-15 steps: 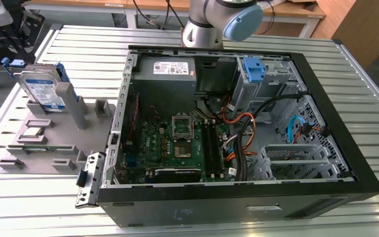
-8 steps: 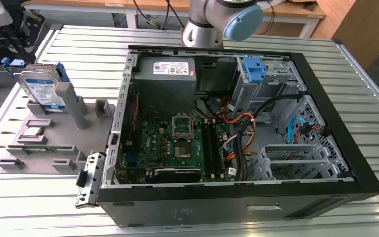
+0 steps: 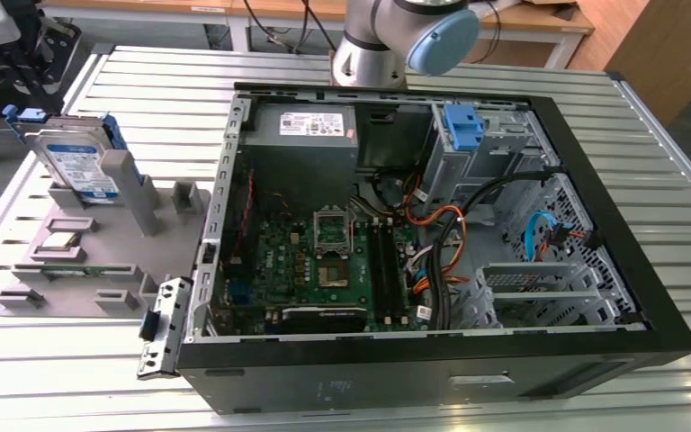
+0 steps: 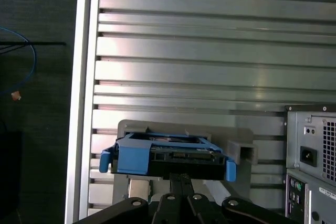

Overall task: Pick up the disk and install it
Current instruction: 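Reach for the disk, then pick up the disk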

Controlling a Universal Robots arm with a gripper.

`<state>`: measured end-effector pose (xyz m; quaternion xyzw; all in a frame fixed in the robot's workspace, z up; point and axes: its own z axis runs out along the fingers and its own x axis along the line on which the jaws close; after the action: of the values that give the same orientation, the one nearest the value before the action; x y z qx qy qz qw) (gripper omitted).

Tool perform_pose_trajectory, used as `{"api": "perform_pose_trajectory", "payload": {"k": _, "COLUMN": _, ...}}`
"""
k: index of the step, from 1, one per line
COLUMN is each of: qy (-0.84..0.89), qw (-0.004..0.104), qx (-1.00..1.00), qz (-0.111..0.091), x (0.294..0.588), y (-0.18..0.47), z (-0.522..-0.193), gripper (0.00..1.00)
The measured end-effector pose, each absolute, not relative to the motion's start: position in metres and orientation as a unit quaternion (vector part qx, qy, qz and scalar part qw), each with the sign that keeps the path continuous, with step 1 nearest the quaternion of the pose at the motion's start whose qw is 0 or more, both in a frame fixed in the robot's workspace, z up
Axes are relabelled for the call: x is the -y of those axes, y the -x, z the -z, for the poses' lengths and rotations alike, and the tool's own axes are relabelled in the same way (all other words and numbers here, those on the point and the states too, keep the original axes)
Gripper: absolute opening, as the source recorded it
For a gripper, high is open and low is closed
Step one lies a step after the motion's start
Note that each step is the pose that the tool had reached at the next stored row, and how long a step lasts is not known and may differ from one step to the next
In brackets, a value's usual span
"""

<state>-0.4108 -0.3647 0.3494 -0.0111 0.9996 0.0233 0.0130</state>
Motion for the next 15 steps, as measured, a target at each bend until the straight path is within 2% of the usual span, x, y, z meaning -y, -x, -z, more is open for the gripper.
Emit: {"api": "perform_pose_trajectory", "payload": {"k": 15, "qy": 0.01, "qw": 0.013, "qx": -1.0, "qz": -0.023, "x": 0.3647, "y": 0.4108, "z": -0.3495, "gripper": 0.1}}
